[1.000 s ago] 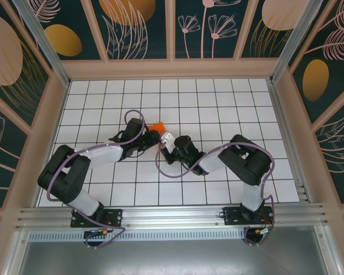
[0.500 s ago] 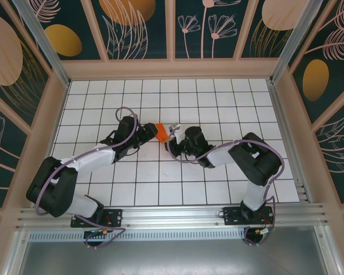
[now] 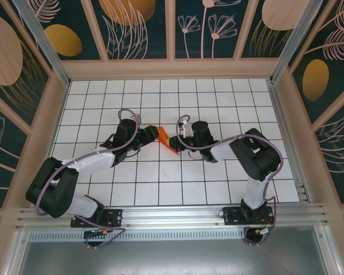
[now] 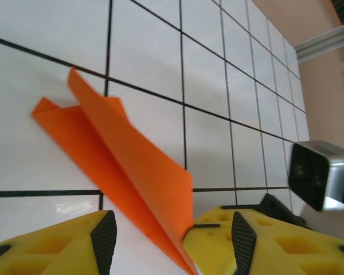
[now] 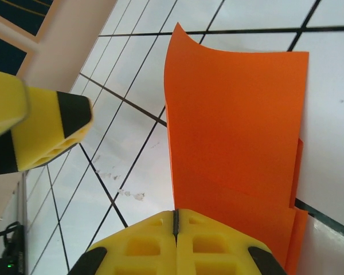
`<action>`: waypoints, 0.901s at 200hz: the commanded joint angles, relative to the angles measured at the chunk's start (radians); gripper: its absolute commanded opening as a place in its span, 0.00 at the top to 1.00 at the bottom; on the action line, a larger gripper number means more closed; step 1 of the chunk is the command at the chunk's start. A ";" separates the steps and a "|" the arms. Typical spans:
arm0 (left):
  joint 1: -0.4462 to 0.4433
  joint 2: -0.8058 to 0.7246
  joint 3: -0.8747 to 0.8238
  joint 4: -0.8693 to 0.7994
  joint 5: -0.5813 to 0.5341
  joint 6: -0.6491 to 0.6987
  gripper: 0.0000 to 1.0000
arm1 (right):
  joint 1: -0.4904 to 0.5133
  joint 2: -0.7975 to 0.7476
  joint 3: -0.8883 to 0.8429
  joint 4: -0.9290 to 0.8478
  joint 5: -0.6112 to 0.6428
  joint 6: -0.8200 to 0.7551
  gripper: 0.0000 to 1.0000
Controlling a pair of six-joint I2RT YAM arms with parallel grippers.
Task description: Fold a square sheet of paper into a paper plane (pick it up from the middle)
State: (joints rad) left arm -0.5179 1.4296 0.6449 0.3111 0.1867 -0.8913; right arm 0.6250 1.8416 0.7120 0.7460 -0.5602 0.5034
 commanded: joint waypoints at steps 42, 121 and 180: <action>-0.011 0.078 0.007 0.103 0.086 0.037 0.48 | -0.055 0.048 -0.001 0.125 -0.127 0.229 1.00; -0.032 0.188 0.075 0.102 0.099 0.062 0.53 | -0.073 0.088 -0.026 0.164 -0.159 0.376 1.00; -0.033 0.244 0.118 0.089 0.097 0.085 0.55 | -0.117 0.122 -0.037 0.177 -0.156 0.442 1.00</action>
State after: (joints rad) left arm -0.5465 1.6455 0.7311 0.3832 0.2741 -0.8375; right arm 0.5198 1.9430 0.6884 0.8795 -0.7013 0.9016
